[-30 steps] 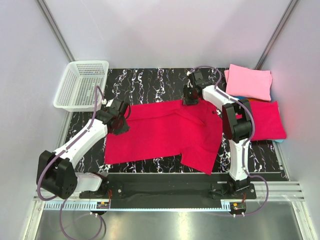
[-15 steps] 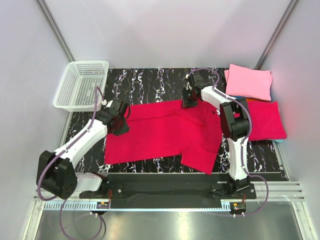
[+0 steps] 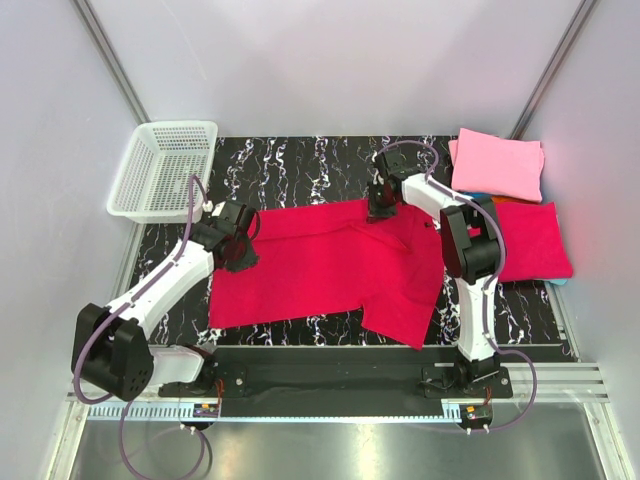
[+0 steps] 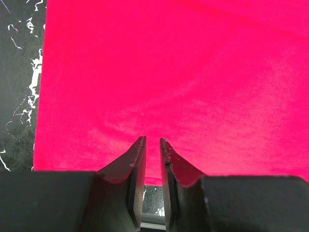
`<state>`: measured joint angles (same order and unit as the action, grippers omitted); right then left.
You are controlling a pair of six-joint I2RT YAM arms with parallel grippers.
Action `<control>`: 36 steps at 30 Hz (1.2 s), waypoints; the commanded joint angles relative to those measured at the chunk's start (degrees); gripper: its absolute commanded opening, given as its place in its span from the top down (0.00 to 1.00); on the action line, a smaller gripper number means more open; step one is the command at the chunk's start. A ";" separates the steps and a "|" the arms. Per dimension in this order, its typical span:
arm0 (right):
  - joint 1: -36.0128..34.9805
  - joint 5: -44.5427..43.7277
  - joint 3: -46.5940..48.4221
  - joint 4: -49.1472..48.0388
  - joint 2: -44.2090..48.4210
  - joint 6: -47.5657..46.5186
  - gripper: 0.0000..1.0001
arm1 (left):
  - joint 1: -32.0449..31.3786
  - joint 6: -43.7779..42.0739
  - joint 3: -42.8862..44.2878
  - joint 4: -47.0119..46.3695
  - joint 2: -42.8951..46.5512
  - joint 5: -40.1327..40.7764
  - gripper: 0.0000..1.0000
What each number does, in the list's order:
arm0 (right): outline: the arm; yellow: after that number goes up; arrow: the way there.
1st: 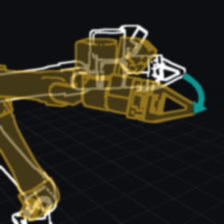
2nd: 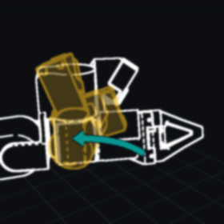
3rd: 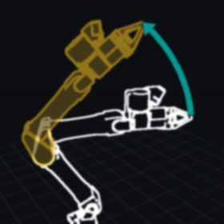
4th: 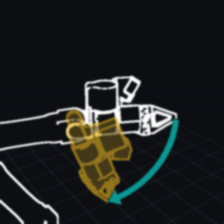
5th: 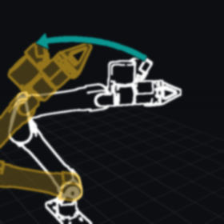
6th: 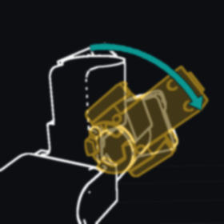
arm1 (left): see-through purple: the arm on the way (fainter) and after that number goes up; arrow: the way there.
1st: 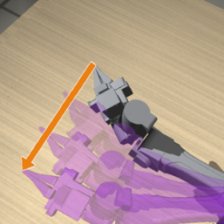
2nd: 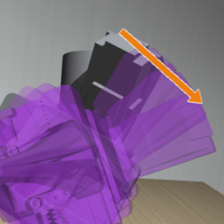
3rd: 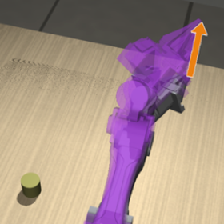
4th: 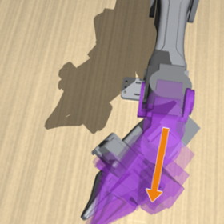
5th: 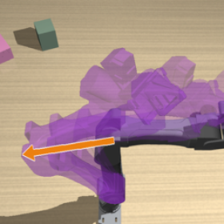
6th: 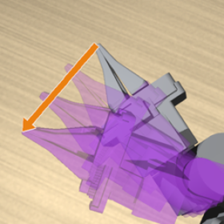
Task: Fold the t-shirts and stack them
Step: Fold the tshirt
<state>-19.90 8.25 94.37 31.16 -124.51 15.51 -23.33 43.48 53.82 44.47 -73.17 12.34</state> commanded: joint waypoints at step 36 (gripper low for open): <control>-11.92 -18.00 -39.60 3.55 48.54 17.87 0.46 | 0.30 5.11 -13.36 -1.05 11.80 0.32 0.78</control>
<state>-31.51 -5.10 58.94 32.71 -81.38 26.87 -23.33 45.39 44.16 43.44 -65.87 12.40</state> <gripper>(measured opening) 0.551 0.216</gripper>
